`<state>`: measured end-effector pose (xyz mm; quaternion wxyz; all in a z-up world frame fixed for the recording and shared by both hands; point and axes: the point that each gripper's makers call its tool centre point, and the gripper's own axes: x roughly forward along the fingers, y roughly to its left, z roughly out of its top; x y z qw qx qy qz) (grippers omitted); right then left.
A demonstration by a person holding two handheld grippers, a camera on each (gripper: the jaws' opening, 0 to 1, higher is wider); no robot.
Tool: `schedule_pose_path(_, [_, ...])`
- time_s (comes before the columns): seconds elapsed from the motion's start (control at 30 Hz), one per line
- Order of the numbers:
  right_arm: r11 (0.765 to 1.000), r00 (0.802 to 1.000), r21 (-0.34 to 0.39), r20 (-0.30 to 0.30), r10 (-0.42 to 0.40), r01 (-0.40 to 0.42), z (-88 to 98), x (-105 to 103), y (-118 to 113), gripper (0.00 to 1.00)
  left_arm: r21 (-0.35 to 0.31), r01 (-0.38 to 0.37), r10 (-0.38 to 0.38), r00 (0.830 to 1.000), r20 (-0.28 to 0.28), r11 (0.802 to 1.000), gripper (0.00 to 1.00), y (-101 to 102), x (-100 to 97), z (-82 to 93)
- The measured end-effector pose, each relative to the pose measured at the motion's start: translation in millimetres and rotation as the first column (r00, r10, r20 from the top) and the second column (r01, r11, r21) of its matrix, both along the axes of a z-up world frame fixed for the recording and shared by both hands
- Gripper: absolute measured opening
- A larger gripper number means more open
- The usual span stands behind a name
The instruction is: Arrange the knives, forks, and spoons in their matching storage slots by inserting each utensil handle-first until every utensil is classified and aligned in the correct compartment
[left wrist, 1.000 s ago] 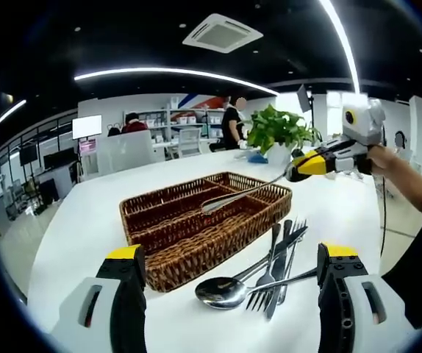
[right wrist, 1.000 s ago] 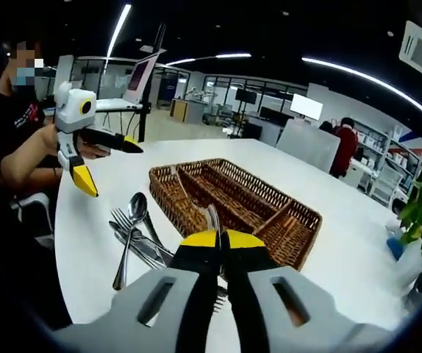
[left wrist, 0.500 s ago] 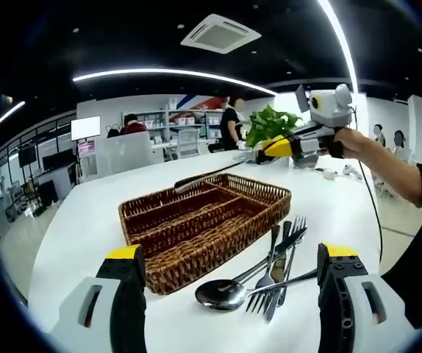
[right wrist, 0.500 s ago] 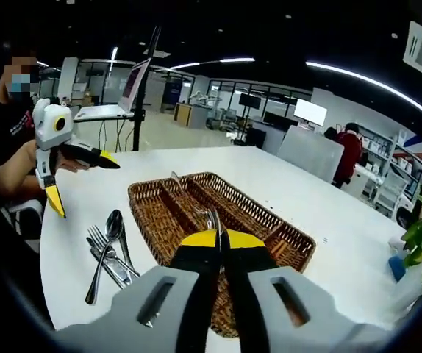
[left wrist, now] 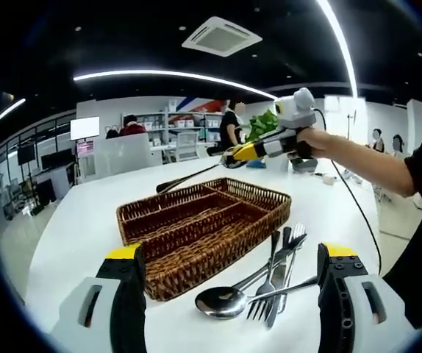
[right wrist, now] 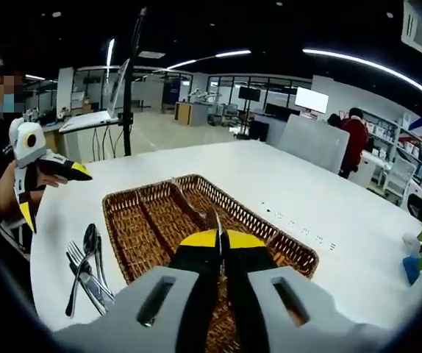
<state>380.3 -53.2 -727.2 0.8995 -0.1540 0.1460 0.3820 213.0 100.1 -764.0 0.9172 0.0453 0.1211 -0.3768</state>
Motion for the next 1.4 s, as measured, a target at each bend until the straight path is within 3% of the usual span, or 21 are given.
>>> schedule_pose_path(0.33, [1.000, 0.998, -0.009, -0.066, -0.007, 0.006, -12.8, 43, 14, 0.00, 0.009, -0.012, 0.012, 1.000, -0.023, 1.000, 0.99, 4, 0.1, -2.3])
schedule_pose_path(0.53, [0.999, 0.993, -0.034, -0.119, -0.019, 0.015, -31.3, 65, 22, 0.00, 0.009, -0.021, 0.021, 1.000, -0.018, 1.000, 0.99, 6, -1.1, -0.4])
schedule_pose_path(0.9, [0.999, 0.978, 0.006, -0.204, -0.031, 0.033, -57.7, 89, 40, 0.00, 0.021, -0.020, 0.020, 1.000, -0.024, 1.000, 0.99, 8, -1.2, -3.9])
schedule_pose_path(1.13, [0.998, 0.962, 0.035, -0.269, -0.048, 0.060, -78.8, 95, 41, 0.00, 0.022, -0.024, 0.025, 0.999, -0.023, 0.999, 0.99, 11, 1.4, -3.8])
schedule_pose_path(1.2, [0.993, 0.946, 0.069, -0.317, -0.064, 0.091, -84.4, 97, 41, 0.00, 0.023, -0.023, 0.024, 0.999, -0.024, 0.999, 0.99, 11, 1.7, -4.2])
schedule_pose_path(1.27, [0.997, 0.955, -0.002, -0.286, -0.074, 0.077, -91.8, 100, 37, 0.01, 0.023, -0.027, 0.027, 0.999, -0.027, 0.999, 0.99, 12, 2.9, -5.1])
schedule_pose_path(1.4, [0.995, 0.949, -0.015, -0.299, -0.102, 0.102, -101.1, 104, 36, 0.03, 0.025, -0.030, 0.030, 0.999, -0.029, 0.999, 0.99, 12, 3.4, -6.5])
